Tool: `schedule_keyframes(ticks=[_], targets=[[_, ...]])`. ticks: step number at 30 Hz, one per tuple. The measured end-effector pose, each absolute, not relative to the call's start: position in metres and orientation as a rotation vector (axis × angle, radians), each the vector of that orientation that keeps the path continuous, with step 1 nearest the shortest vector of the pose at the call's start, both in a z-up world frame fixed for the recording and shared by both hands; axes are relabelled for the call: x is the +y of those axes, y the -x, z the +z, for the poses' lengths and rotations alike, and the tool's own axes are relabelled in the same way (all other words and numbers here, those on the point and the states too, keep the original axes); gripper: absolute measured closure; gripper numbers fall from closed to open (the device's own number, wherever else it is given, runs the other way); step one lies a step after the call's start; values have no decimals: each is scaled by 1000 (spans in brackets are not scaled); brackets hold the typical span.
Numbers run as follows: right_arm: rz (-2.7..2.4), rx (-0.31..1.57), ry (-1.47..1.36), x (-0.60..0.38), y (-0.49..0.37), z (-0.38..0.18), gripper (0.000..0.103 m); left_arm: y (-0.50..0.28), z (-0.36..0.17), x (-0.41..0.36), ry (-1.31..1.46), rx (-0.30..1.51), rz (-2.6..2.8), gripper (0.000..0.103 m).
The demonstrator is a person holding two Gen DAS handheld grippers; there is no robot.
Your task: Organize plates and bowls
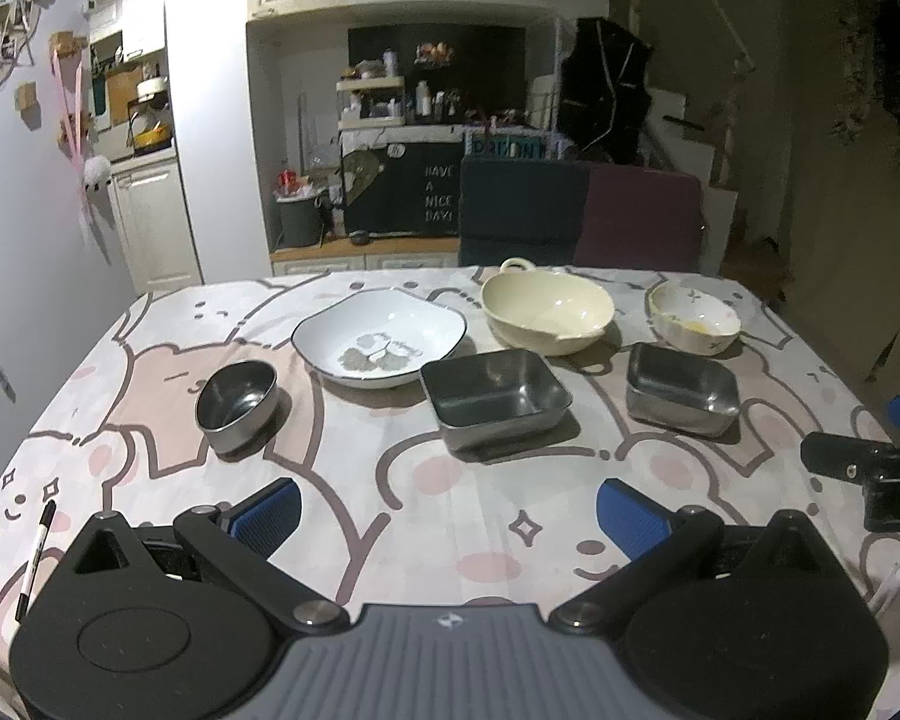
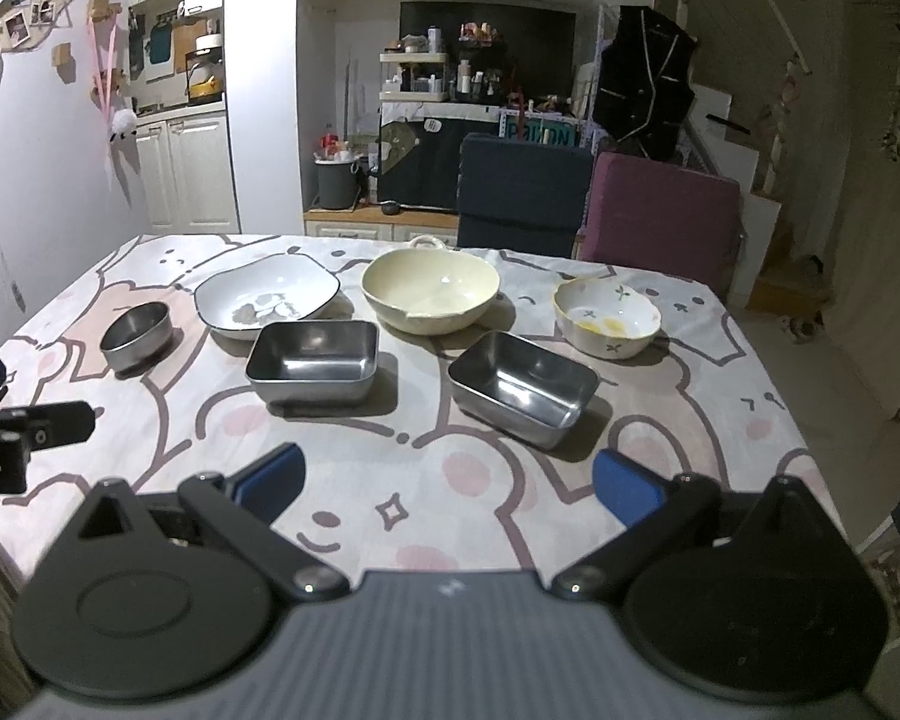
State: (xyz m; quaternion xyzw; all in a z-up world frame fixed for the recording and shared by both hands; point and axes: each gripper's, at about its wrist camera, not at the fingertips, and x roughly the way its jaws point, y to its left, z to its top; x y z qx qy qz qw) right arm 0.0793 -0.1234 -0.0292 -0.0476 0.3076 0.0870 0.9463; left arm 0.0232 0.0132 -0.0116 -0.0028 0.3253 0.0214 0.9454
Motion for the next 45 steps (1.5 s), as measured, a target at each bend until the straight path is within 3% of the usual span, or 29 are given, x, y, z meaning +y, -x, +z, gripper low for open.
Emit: schedule_keyframes(ticks=[12,31,45], targets=[[204,650,105,-116,-116,-19,0,-69,-6,29,35,729,97,0],[415,513,187,-74,-213,31,0,-175,52,69,167,614,273,0],[518,557,105,-36,-308,43,0,-277,17,115,247,672,423,0]])
